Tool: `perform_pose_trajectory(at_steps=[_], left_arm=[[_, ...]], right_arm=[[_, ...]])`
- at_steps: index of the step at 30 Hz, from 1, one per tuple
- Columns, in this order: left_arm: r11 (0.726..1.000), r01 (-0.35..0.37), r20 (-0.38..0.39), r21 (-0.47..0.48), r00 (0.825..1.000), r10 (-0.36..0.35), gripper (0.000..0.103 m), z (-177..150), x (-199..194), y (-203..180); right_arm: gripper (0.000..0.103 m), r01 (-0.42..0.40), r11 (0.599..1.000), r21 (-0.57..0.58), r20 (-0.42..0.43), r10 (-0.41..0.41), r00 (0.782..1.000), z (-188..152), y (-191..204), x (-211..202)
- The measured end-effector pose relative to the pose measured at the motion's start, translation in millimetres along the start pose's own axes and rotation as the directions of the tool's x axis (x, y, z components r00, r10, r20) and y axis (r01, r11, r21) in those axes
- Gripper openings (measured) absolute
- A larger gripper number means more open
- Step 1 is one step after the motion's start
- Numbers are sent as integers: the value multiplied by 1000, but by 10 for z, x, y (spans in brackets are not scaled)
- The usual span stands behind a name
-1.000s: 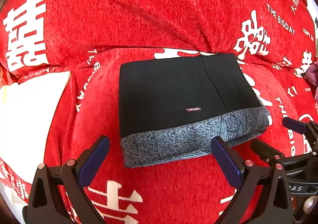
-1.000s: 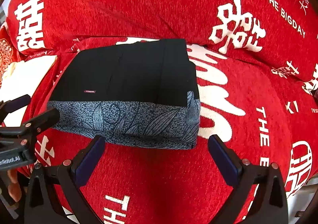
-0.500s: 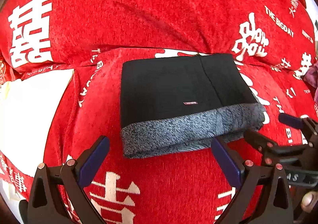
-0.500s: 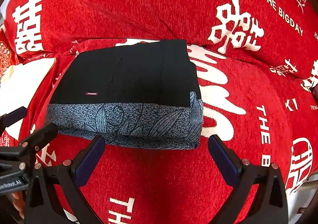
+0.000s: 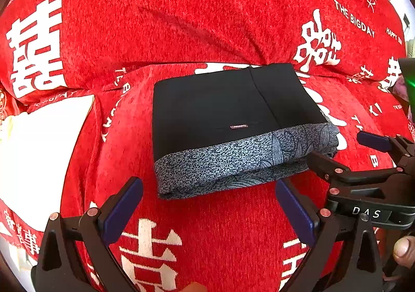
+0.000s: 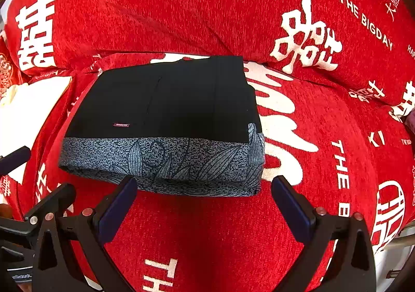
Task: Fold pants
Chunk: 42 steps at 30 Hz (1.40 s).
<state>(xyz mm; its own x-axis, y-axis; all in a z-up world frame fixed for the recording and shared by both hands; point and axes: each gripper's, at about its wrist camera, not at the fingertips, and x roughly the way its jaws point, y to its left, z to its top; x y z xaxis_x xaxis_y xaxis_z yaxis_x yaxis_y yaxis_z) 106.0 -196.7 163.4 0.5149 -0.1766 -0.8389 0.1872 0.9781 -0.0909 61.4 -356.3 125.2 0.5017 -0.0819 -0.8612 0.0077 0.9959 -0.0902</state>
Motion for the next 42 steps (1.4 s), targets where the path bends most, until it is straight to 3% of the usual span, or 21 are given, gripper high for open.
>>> perform_pose_trajectory(at_steps=[42], left_arm=[[1000, 3, -18, -5, 1000, -4, 102, -49, 63, 77]], right_arm=[[103, 11, 1000, 6, -22, -11, 1000, -50, 69, 61]])
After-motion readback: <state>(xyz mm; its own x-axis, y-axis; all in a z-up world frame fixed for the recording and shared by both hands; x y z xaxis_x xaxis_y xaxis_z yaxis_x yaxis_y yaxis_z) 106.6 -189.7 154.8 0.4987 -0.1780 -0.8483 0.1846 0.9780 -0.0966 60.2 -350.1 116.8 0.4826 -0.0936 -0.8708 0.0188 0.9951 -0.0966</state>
